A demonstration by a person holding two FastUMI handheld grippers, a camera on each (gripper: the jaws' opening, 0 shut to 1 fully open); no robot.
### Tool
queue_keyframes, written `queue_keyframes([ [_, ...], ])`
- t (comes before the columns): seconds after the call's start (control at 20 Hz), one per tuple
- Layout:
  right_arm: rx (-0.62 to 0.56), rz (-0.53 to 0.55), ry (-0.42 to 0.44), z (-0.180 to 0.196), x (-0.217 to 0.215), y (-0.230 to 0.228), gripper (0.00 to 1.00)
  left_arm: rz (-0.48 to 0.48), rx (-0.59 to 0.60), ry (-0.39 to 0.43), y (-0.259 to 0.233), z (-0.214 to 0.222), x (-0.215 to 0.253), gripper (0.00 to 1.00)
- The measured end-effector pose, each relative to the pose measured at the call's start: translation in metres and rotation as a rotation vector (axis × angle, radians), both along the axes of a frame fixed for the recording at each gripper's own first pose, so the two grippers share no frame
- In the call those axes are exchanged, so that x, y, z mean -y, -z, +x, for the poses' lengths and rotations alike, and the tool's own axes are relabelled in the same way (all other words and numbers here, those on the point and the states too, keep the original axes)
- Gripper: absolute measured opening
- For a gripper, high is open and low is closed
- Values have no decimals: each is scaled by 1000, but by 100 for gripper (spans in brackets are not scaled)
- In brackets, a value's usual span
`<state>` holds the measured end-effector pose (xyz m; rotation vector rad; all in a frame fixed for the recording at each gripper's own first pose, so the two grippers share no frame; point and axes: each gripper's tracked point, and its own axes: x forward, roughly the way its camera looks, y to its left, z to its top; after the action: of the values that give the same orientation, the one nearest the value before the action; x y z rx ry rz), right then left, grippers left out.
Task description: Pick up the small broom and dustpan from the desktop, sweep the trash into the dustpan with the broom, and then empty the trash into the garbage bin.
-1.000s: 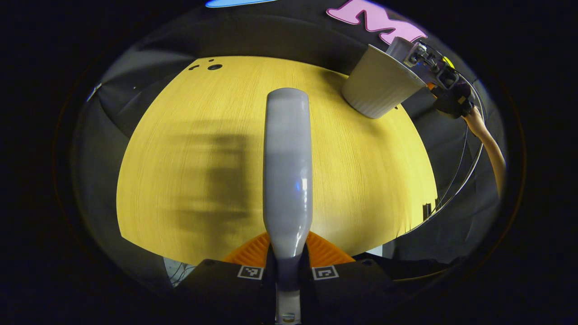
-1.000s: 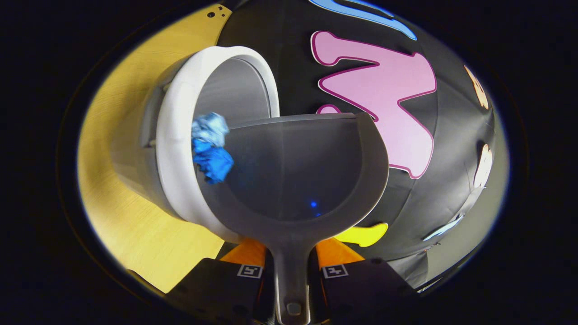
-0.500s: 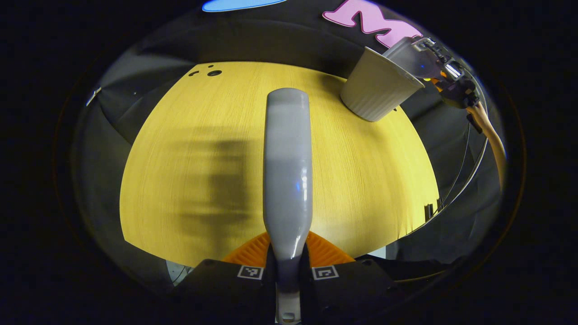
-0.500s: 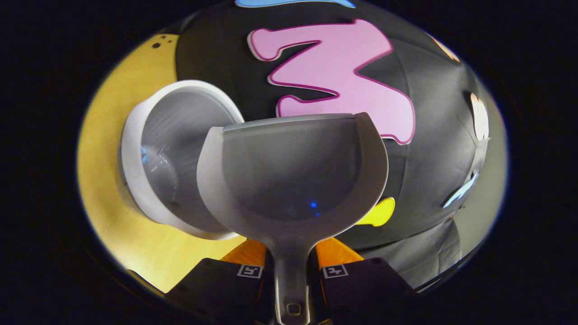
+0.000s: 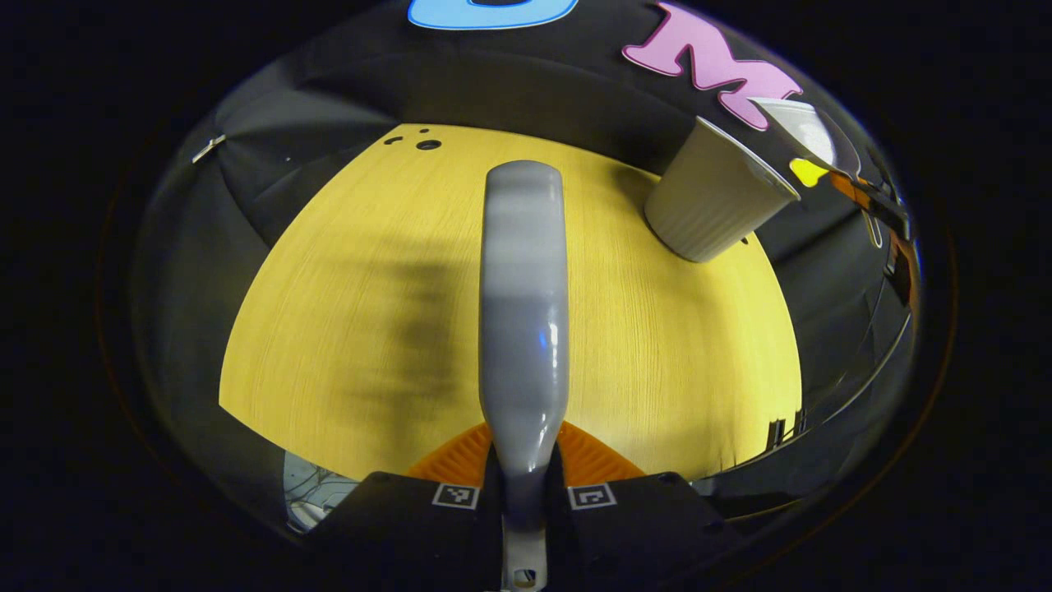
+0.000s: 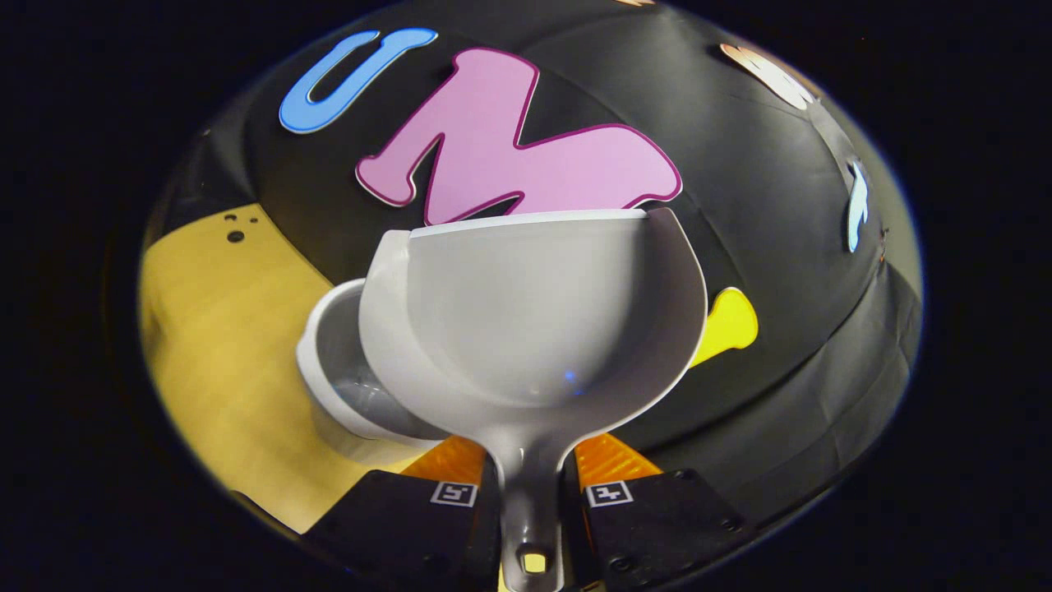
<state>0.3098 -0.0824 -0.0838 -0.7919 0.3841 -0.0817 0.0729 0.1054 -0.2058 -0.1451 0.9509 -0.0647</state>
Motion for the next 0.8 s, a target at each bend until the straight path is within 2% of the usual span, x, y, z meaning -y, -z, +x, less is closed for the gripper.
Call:
queue_keyframes([
  [0.15, -64, 153, -104, -10, -25, 17, 33, 33, 30, -56, -2, 2, 0, 25],
  [0.2, -87, 171, -150, -26, -40, 25, 33, 37, 31, -75, 0, 2, 0, 25],
  [0.35, -122, 221, -221, -70, -73, 41, 33, 58, 62, -101, -1, 5, -6, 25],
  [0.4, -151, 249, -235, -82, -85, 47, 38, 77, 71, -101, 0, 6, -13, 24],
  [0.5, -209, 283, -255, -112, -111, 68, 28, 94, 69, -80, 5, 12, -21, 27],
  [0.55, -240, 275, -257, -126, -123, 86, 33, 100, 65, -61, 9, 16, -23, 25],
  [0.8, -430, 335, -146, -183, -155, 167, 33, 167, 33, 74, 33, 32, -48, 25],
])
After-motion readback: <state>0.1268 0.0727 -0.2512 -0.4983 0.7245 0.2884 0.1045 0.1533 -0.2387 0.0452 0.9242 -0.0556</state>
